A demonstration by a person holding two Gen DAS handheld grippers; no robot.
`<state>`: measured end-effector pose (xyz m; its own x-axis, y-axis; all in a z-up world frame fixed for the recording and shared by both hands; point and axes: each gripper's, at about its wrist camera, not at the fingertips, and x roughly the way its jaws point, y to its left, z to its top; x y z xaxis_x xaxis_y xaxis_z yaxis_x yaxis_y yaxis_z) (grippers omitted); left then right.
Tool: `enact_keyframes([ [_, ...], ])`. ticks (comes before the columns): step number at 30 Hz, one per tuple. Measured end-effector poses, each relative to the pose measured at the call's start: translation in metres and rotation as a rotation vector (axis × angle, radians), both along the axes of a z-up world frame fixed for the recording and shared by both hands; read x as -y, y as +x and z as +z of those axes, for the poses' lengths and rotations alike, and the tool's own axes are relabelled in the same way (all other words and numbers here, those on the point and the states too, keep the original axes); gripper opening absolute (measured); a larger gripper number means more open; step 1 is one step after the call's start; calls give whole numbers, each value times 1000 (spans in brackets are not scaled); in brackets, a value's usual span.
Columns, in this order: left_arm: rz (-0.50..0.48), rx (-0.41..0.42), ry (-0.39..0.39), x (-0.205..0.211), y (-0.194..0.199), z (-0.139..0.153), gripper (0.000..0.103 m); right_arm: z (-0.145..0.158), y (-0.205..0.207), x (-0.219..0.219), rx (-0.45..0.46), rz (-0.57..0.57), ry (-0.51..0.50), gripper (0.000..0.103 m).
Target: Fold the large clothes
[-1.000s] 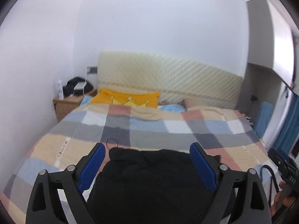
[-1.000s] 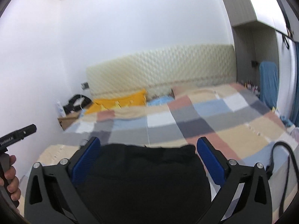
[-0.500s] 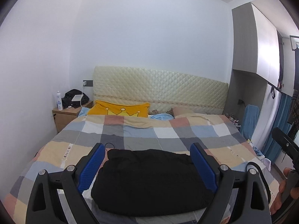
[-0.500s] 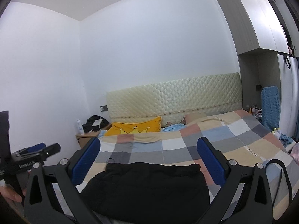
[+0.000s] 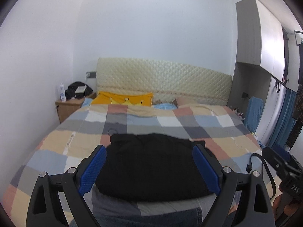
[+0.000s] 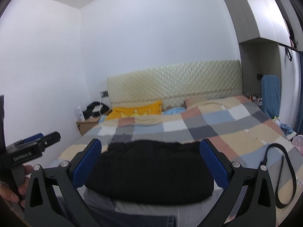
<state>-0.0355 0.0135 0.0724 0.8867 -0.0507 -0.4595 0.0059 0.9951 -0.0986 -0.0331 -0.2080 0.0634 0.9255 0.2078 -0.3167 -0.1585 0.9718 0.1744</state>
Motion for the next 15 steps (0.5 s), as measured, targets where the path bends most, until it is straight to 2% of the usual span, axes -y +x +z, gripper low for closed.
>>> enact_keyframes([
  [8,28,-118,-3,-7,8,-42,92,-39,1,5,-110,-19,-6,103],
  [15,43,-147,1,-8,11,-56,92,-52,4,6,-144,-29,-15,103],
])
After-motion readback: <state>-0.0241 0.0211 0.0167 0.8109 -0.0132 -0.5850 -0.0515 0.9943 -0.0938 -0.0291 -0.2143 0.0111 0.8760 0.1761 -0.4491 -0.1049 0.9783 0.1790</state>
